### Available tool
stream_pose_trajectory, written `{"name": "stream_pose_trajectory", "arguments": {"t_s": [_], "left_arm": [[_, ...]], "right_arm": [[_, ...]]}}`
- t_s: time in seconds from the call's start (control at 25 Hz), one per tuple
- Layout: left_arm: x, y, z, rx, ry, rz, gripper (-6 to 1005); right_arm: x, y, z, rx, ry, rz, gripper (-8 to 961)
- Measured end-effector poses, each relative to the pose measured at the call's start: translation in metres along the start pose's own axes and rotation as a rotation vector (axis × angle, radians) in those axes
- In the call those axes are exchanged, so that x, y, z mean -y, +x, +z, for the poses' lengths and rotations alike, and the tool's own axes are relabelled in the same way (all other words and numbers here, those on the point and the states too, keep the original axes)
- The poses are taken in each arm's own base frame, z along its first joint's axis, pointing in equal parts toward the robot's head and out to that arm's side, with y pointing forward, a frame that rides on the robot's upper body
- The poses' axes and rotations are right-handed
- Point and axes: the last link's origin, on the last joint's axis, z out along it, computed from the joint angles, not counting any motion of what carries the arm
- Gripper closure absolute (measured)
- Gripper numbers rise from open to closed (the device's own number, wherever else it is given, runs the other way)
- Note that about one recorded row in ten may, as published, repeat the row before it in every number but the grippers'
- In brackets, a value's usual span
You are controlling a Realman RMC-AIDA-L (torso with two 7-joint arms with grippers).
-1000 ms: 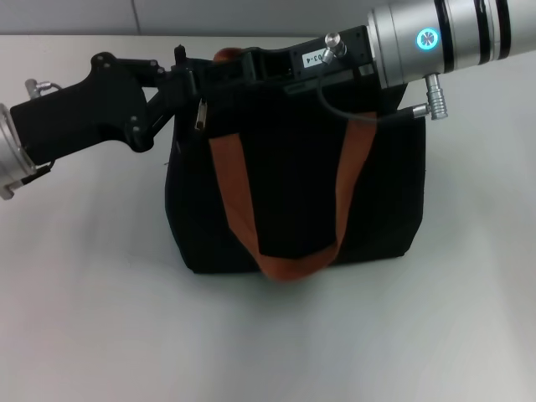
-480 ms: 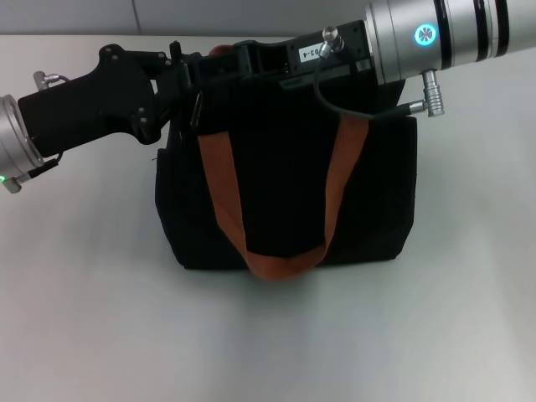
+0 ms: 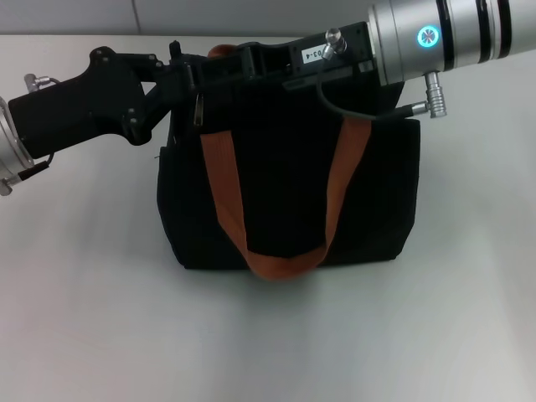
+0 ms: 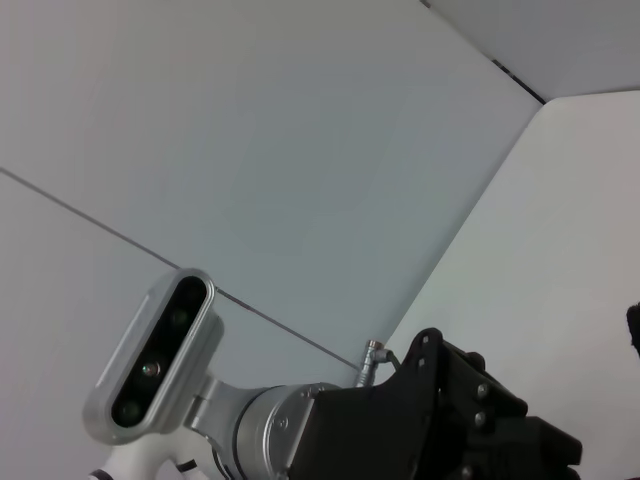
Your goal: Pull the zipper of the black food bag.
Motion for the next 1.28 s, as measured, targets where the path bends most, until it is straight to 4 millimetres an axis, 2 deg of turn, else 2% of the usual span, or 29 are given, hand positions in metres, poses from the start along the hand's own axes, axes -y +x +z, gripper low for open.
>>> {"name": "stream_pose_trajectory", "arguments": {"t_s": [0.64,0.96,1.28], "left_arm": [[0.004,0.016,0.012,0.007,-0.053,-0.033,971],[0.002,0.014,0.009,0.014,-0.056,-0.054,971],[0.003,0.011,-0.004,0.015,-0.017,-0.064,971]], "right_arm": [[-0.003,-0.001,0.001,-0.005,-0.011,-0.024,140],[-0.003,0.0,0.0,0.002,-0.021,-0.03,141],[-0.002,0.002,-0.002,0.005,-0.026,-0.033,142]]}}
